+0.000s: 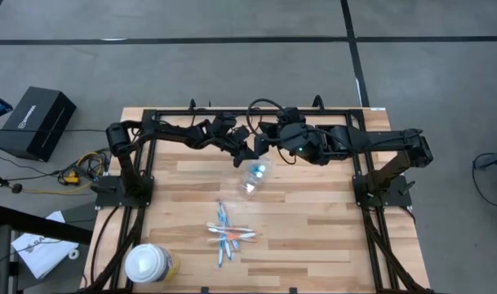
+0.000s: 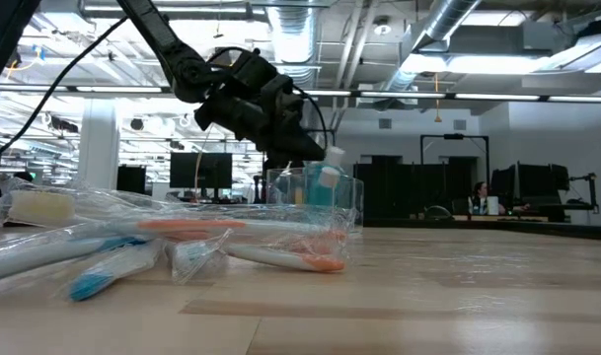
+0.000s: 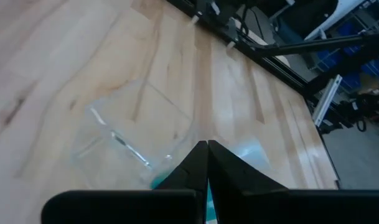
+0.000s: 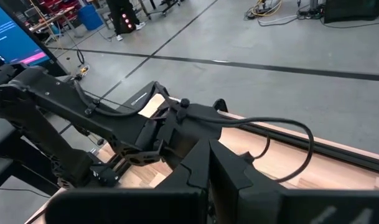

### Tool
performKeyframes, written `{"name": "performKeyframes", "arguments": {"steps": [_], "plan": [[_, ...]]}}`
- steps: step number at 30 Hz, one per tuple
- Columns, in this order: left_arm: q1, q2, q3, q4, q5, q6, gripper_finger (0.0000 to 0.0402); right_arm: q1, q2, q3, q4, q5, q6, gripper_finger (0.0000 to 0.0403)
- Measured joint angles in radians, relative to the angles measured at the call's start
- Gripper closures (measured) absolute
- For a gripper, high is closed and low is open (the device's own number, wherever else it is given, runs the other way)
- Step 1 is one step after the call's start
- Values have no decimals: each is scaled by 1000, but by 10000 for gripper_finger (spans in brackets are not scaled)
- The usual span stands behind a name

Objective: Pick & Place toothbrushing station
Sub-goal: Put the mouthwash into the middle section of the transparent organizer, then adjust the mouthwashes in the transparent organizer

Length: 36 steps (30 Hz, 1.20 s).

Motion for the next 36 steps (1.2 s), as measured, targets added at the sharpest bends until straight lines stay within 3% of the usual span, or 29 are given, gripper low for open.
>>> {"name": "performKeyframes", "arguments": {"steps": [9,15,27,31,36], "plan": [[44,-8,0,32,-7,-19,400,12,0,0,22,0,-7,403],[78,-72,0,42,63,-36,400,8,0,0,62,-17,-59,403],[91,-464,0,52,110,-91,395,-101,22,-2,-160,-236,-27,403],[122,-614,0,51,113,-109,371,-108,67,-3,-299,-297,23,403],[186,-726,0,6,105,-139,325,-107,116,-2,-322,-299,27,403]]}}
